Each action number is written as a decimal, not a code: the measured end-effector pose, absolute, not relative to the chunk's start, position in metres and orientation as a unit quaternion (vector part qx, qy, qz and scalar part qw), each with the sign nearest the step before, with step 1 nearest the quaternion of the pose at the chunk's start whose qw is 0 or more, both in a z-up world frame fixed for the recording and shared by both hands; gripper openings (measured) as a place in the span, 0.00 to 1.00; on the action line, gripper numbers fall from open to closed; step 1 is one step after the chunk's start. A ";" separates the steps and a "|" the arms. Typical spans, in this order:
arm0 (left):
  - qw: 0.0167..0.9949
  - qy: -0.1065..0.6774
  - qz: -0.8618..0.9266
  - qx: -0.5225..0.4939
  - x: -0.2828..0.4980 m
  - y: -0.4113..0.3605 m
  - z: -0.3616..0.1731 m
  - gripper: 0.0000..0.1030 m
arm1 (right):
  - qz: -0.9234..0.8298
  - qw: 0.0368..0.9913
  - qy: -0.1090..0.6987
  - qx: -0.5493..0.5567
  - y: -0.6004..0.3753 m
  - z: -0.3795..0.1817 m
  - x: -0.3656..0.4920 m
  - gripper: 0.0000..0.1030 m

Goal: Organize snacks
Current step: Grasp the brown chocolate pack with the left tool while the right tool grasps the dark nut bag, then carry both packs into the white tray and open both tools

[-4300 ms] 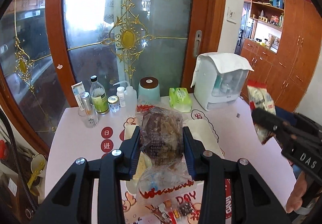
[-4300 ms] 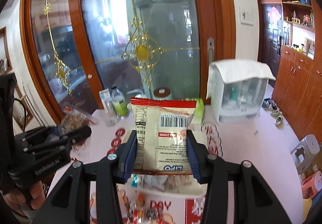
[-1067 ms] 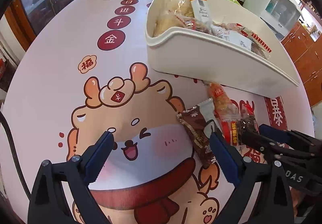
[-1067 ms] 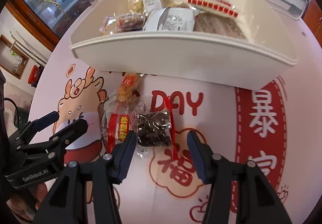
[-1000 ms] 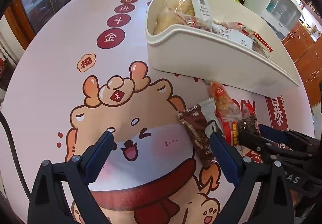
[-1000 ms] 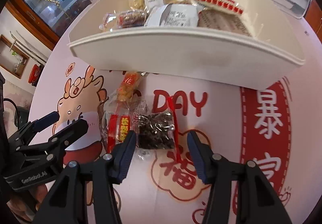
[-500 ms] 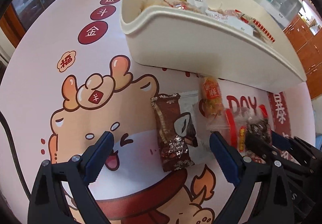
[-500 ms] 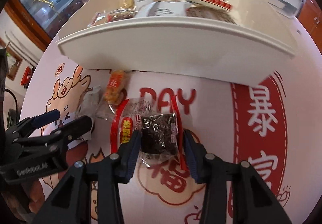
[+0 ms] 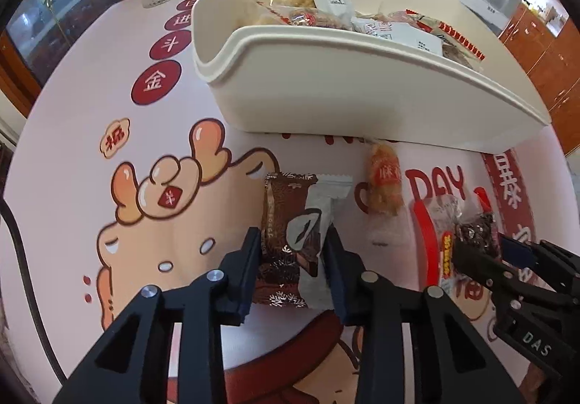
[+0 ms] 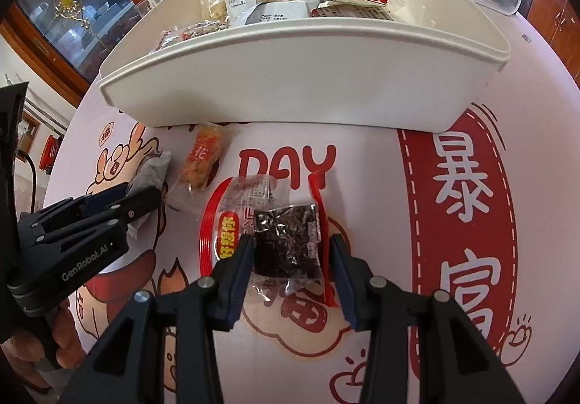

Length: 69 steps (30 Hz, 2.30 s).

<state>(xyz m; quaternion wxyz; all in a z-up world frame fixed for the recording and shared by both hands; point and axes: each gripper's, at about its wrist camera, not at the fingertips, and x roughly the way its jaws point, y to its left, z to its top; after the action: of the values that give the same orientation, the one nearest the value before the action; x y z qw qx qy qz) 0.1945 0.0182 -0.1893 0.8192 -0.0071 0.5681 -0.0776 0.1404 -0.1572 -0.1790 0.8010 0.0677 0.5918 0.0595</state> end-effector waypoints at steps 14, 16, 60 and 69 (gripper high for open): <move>0.838 0.538 -0.082 -0.039 0.148 0.035 -0.147 0.30 | 0.071 0.801 0.590 0.073 -0.155 -0.161 0.114 0.41; 0.841 0.533 -0.087 -0.039 0.145 0.035 -0.136 0.30 | 0.074 0.807 0.581 0.074 -0.156 -0.151 0.111 0.41; 0.906 0.406 -0.120 0.011 0.325 0.006 0.087 0.31 | 0.016 0.922 0.376 0.092 -0.198 0.093 0.280 0.42; 0.893 0.430 -0.127 0.020 0.349 -0.005 0.053 0.31 | 0.008 0.915 0.393 0.089 -0.189 0.068 0.300 0.42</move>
<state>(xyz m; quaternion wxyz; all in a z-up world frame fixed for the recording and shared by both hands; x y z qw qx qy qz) 0.3492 -0.0049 0.0530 0.8934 0.0197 0.4304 -0.1271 0.3002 -0.1889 0.0681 0.9152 0.0893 0.3929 0.0079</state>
